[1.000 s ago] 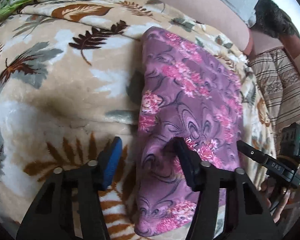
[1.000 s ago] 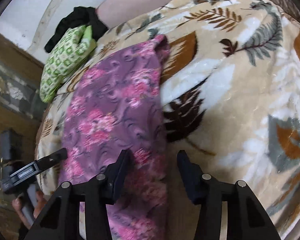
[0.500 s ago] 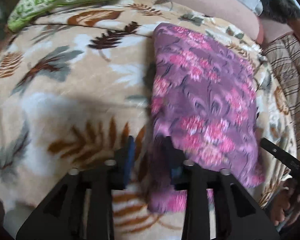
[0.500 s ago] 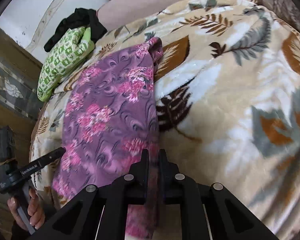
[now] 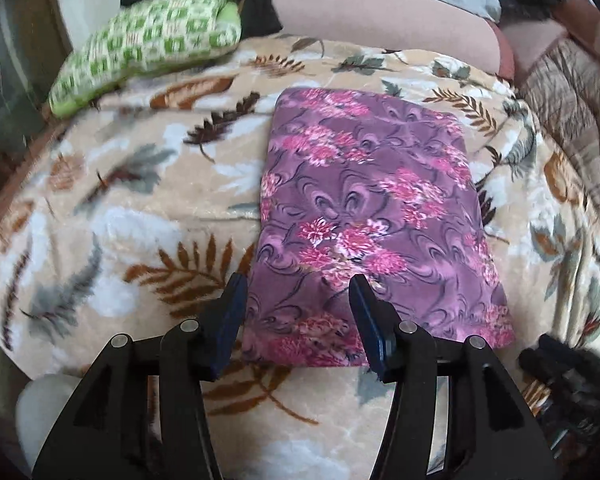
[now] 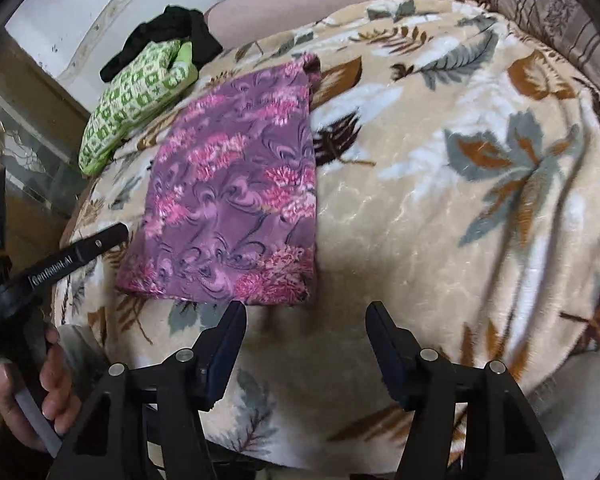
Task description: Fold small clothes
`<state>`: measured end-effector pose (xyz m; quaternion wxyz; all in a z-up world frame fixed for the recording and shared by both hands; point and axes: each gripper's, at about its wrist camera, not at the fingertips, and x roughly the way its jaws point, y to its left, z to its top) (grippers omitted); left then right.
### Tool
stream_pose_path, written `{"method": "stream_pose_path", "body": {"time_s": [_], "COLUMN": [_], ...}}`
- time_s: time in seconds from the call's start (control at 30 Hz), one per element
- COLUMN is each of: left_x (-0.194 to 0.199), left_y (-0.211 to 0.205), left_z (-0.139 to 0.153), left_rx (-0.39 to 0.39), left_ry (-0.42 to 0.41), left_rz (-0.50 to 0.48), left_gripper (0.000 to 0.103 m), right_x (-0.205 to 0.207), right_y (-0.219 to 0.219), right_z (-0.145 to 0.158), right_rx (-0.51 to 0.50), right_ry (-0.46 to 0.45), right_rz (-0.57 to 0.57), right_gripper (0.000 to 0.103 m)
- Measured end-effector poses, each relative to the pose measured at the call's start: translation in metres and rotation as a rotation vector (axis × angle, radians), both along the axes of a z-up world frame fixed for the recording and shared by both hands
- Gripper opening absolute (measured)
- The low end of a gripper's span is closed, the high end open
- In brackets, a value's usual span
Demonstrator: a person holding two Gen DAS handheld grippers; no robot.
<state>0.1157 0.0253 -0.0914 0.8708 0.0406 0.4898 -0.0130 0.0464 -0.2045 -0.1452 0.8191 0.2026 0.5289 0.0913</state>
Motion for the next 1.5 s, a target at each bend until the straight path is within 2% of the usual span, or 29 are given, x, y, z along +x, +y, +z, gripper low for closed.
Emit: {"method": "stream_pose_path", "body": {"time_s": [0.1,0.13,0.23,0.33,0.37,0.47,0.53,0.63,0.73,0.83,1.03,1.5], "left_x": [-0.012,-0.018,-0.037,-0.051,-0.054,-0.062,-0.066,-0.073,-0.080,-0.086,-0.088,-0.090], "left_y": [-0.009,-0.008,-0.002,0.001,0.002,0.008,0.012,0.015,0.017,0.014,0.012,0.013], "left_z": [0.016,0.023,0.048,0.064,0.069,0.079,0.086,0.098,0.111,0.122,0.127,0.128], "left_rx": [0.100,0.100,0.022,0.045,0.063,0.011,-0.014,-0.012,-0.025,0.004,-0.015,-0.046], "left_ry": [-0.008,-0.008,-0.026,-0.043,-0.025,0.010,0.013,-0.010,-0.044,-0.094,-0.100,-0.096], "left_rz": [-0.019,-0.006,-0.014,0.006,0.012,0.037,0.049,0.062,0.062,0.065,0.050,0.031], "left_gripper": [0.053,0.053,0.053,0.053,0.053,0.053,0.053,0.053,0.053,0.053,0.053,0.053], "right_x": [-0.003,-0.004,-0.011,-0.016,-0.018,-0.025,-0.031,-0.039,-0.043,-0.044,-0.042,-0.047], "right_y": [-0.002,-0.001,0.007,0.017,0.017,0.019,0.023,0.030,0.033,0.033,0.035,0.036], "right_z": [0.016,0.024,0.058,0.088,0.096,0.119,0.131,0.145,0.153,0.155,0.153,0.161], "right_rx": [-0.012,-0.014,-0.041,-0.078,-0.078,-0.037,-0.063,-0.119,-0.150,-0.147,-0.150,-0.188], "right_ry": [-0.017,-0.030,-0.103,-0.143,-0.147,-0.166,-0.175,-0.190,-0.191,-0.177,-0.155,-0.173], "right_rz": [-0.021,-0.018,0.001,0.009,0.009,0.018,0.014,0.018,0.019,0.009,0.006,-0.003], "right_gripper": [0.060,0.060,0.060,0.060,0.060,0.060,0.060,0.060,0.060,0.060,0.060,0.060]}}
